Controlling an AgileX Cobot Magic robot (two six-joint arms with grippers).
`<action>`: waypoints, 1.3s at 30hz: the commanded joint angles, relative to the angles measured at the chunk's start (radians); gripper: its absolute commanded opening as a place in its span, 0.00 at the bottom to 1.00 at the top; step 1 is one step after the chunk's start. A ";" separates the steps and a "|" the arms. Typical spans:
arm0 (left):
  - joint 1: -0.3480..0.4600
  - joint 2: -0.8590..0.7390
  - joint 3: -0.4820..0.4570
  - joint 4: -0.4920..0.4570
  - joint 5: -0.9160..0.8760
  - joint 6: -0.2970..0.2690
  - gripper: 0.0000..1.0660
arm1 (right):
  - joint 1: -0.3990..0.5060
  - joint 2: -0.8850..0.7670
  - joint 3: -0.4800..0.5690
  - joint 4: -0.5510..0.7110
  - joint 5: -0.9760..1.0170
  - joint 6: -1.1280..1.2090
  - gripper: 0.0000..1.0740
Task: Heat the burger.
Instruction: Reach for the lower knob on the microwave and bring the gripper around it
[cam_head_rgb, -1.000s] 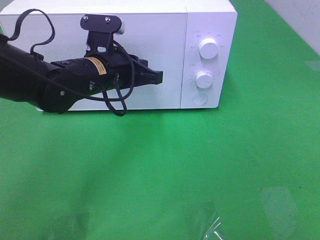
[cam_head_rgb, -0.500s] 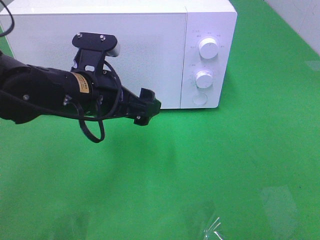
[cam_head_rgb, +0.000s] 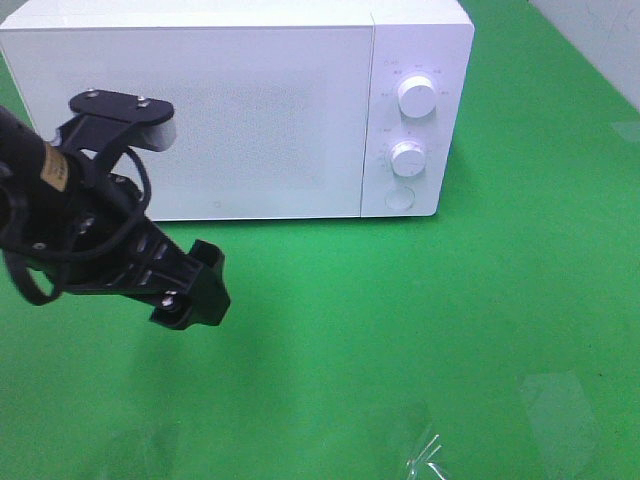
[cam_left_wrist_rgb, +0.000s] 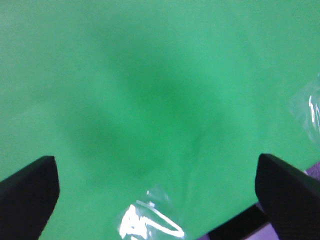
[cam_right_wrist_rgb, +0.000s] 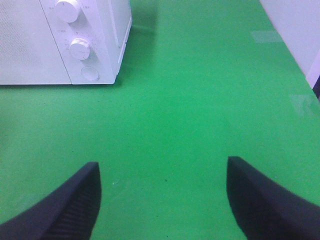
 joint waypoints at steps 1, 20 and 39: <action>0.007 -0.092 0.005 0.005 0.150 -0.005 0.94 | -0.005 -0.028 0.002 0.001 -0.011 -0.005 0.66; 0.561 -0.428 0.005 -0.085 0.563 0.136 0.94 | -0.005 -0.028 0.002 0.001 -0.011 -0.005 0.66; 0.613 -0.882 0.297 -0.058 0.537 0.144 0.94 | -0.005 -0.028 0.002 0.001 -0.011 -0.005 0.66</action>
